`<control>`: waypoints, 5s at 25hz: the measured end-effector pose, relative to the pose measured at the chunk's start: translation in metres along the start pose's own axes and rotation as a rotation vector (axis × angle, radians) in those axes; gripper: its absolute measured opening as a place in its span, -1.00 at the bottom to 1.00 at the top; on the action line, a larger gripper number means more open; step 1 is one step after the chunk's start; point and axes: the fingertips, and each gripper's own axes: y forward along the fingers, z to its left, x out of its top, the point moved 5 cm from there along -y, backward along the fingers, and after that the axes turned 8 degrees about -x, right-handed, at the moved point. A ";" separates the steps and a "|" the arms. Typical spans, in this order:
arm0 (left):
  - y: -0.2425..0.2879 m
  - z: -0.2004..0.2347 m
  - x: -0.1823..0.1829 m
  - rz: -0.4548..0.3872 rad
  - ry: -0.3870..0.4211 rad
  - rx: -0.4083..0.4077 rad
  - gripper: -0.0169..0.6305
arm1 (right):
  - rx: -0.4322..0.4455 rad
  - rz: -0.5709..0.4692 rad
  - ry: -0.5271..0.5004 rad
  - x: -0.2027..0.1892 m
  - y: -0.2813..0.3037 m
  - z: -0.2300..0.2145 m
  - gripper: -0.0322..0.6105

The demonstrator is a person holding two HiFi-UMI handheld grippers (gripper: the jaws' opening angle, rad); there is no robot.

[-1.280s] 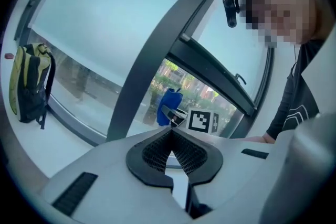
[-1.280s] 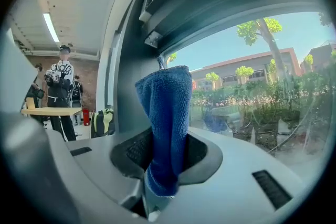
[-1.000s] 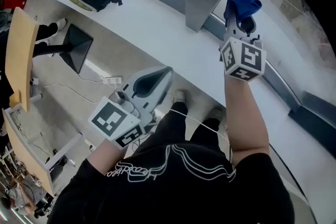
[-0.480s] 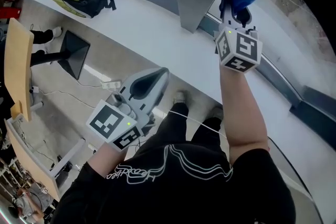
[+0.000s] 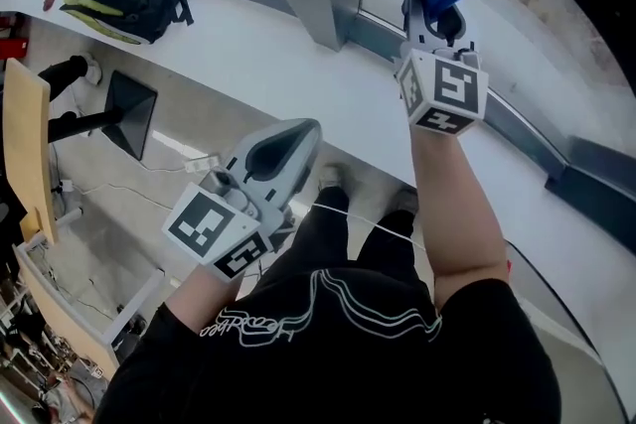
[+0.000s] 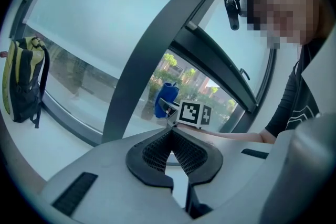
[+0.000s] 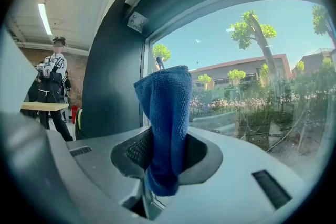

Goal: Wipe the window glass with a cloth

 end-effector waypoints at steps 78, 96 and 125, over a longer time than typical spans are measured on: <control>0.321 -0.309 -0.146 0.294 0.105 -0.365 -0.93 | -0.672 -0.006 0.029 -0.090 -0.340 -0.559 -0.61; 0.154 -0.099 -0.122 0.109 0.005 -0.107 -0.93 | -0.175 0.059 0.066 -0.135 -0.187 -0.209 -0.61; -0.015 0.096 -0.079 -0.036 -0.094 0.073 -0.93 | 0.003 0.075 0.062 -0.116 0.026 0.051 -0.61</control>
